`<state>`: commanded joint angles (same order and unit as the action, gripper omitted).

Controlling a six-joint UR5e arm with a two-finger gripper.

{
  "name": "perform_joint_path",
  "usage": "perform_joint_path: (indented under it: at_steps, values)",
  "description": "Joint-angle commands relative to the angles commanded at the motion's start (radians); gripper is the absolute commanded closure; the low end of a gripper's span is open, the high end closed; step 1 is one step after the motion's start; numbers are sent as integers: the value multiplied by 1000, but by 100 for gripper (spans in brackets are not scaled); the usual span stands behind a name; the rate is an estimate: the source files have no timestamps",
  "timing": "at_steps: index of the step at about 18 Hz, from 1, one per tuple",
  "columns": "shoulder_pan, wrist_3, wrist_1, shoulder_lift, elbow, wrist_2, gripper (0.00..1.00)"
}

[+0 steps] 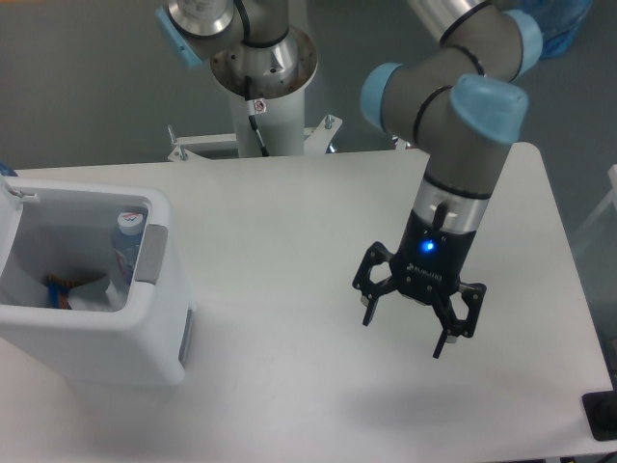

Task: Place the trash in the trash can

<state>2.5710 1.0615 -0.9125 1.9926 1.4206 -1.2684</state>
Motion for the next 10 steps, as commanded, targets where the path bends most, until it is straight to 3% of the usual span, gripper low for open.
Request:
perform_joint_path:
  at_steps: [5, 10]
  values:
    - [-46, 119, -166, 15, -72, -179, 0]
    - [-74, 160, -189, 15, -68, -247, 0]
